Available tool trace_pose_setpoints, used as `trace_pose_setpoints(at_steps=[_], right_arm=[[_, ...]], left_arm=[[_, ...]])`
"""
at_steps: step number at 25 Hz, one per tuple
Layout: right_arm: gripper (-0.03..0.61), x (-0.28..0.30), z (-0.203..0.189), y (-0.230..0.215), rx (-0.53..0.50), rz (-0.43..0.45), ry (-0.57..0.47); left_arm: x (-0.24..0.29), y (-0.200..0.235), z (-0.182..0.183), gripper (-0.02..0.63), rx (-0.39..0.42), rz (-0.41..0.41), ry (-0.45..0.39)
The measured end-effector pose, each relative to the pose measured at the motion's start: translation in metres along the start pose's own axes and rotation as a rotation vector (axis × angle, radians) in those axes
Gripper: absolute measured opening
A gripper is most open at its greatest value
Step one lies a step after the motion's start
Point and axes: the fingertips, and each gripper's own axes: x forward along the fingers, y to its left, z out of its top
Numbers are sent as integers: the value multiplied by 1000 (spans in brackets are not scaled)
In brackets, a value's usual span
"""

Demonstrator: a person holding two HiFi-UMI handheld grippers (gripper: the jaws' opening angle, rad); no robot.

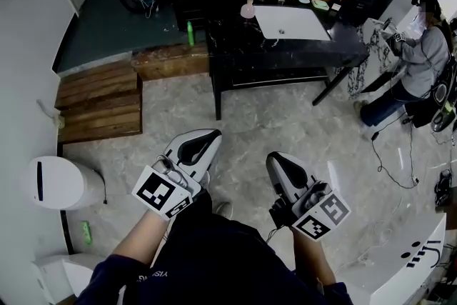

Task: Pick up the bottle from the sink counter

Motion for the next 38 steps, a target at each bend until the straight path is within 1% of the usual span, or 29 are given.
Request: trace_pose_setpoints(at_steps=[6, 13, 25, 38], right_arm=[[26, 16, -1, -9, 2, -1, 2], [26, 45, -1, -25, 11, -13, -1], [26, 110, 2, -66, 30, -38, 12], [26, 175, 17, -117, 36, -67, 22]], left_arm=[[5, 17, -3, 8, -3, 2, 3], [16, 48, -4, 8, -7, -11, 11], [51, 120, -9, 8, -31, -28, 30], [98, 191, -7, 8, -52, -54, 35]])
